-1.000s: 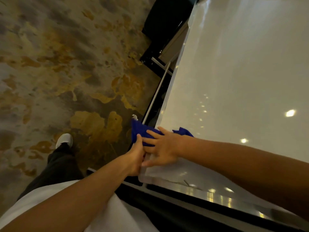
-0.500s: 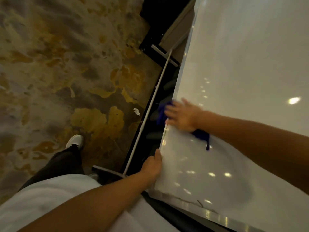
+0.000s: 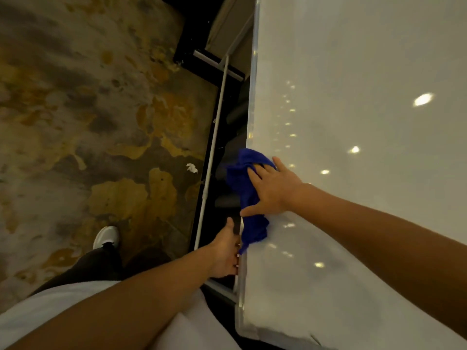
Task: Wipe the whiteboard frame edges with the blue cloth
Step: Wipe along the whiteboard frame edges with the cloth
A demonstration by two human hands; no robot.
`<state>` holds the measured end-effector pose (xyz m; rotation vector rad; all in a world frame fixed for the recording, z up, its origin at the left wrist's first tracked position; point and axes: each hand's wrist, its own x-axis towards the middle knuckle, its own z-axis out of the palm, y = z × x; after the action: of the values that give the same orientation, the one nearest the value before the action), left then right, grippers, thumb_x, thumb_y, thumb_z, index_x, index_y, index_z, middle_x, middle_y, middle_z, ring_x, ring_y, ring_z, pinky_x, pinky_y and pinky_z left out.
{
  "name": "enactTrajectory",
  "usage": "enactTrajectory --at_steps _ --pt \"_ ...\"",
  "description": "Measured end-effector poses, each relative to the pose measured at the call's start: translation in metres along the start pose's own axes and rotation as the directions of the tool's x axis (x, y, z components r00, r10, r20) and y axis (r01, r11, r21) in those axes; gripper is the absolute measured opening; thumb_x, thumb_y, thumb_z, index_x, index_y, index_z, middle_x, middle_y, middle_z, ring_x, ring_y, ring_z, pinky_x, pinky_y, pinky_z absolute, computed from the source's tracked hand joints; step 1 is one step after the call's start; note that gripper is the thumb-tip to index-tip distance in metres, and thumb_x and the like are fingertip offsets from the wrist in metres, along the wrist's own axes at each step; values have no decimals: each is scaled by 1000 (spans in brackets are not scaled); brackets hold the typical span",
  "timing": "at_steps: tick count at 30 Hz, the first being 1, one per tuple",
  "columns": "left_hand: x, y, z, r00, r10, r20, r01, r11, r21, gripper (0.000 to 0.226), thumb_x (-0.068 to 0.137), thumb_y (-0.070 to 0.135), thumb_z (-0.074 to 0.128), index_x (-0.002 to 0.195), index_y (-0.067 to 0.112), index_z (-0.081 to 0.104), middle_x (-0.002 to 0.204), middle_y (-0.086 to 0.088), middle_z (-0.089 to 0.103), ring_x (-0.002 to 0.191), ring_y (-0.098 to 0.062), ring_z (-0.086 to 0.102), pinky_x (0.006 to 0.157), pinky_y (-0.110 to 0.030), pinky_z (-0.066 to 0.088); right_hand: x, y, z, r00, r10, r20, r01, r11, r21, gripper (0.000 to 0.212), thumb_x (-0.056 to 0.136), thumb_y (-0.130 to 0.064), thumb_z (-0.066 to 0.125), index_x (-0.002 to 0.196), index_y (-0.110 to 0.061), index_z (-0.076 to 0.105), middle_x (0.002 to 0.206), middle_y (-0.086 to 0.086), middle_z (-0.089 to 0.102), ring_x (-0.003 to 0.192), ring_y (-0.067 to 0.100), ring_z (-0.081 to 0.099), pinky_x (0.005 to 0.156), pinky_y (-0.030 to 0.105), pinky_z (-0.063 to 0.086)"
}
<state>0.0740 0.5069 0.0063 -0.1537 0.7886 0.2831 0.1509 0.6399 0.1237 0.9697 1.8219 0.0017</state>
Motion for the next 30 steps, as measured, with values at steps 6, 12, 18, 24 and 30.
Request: enactTrajectory --at_steps 6,12,18,24,30 --pt "4 9 4 999 -13 -41 15 998 53 83 85 78 20 110 14 67 108 -14 70 99 -33 64 86 -44 52 25 0 7 972 107 -210 -117 992 -36 112 77 -86 27 154 -6 13 163 15 14 150 30 7 120 54 -4" --pt "7 11 14 984 135 -115 -142 988 -54 76 83 78 32 106 16 71 101 -12 76 85 -27 69 72 -38 57 21 -12 14 978 110 -177 -127 988 -89 95 91 -62 39 153 -4 -1 163 16 8 151 31 2 118 52 -9" --pt "-1 -11 12 985 149 -85 -156 984 -82 85 82 80 25 112 13 67 113 -17 69 108 -36 61 97 -50 47 4 -21 25 989 35 -146 -57 988 -145 114 77 -87 28 154 -6 4 163 12 13 150 28 7 117 56 -9" --pt "-6 4 10 983 157 -91 -166 981 -97 93 81 82 16 108 7 64 113 -19 67 102 -34 62 81 -43 51 38 -15 4 964 179 -195 -206 971 -126 111 79 -82 30 154 -4 6 162 18 14 150 34 7 118 55 -3" --pt "21 50 24 984 154 -94 -170 964 -206 91 80 83 24 100 4 66 99 -21 73 93 -34 67 74 -41 54 72 24 -10 957 181 -228 -204 975 -83 117 76 -88 28 154 -5 1 163 13 12 150 31 7 117 60 -7"
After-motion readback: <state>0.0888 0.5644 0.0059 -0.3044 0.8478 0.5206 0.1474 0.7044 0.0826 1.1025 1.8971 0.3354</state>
